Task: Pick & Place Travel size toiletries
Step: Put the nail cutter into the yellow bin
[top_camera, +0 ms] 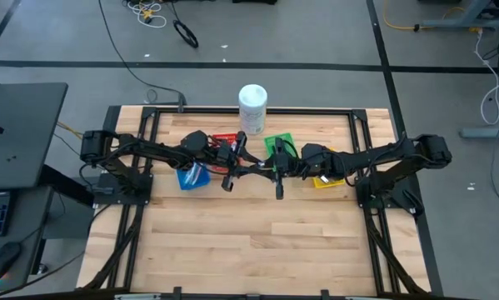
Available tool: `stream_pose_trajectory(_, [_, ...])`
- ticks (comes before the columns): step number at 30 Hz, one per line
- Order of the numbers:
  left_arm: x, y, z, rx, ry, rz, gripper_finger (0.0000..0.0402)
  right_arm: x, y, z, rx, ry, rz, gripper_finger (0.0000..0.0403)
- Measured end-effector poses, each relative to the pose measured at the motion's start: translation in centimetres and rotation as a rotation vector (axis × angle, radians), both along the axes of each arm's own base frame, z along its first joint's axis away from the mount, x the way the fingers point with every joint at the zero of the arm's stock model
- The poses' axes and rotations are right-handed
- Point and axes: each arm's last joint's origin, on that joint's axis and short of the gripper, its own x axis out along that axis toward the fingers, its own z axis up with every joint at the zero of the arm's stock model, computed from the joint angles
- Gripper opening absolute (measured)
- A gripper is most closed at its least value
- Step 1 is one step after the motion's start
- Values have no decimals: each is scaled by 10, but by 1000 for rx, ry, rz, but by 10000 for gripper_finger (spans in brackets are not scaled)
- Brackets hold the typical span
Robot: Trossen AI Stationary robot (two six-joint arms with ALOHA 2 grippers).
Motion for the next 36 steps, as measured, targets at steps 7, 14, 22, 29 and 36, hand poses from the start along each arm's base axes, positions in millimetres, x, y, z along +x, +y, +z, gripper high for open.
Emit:
stream_pose_trajectory(7, [0, 0, -1, 19, 3, 5, 137, 0, -1, 0, -10, 1, -34, 44])
stream_pose_trajectory(14, [1, 2, -3, 29, 22, 57, 183, -2, -4, -4, -29, 55, -145, 44])
stream_pose_trajectory(22, [4, 10, -23, 65, 229, 358, 210, -25, -7, -7, -43, 261, -333, 44])
stream_pose_trajectory(29, [2, 15, -36, 86, 363, 533, 211, -65, -15, -35, 5, 667, -653, 44])
stream_pose_trajectory(36, [1, 15, -40, 29, 407, 529, 211, -103, -18, -53, 288, 901, -972, 44])
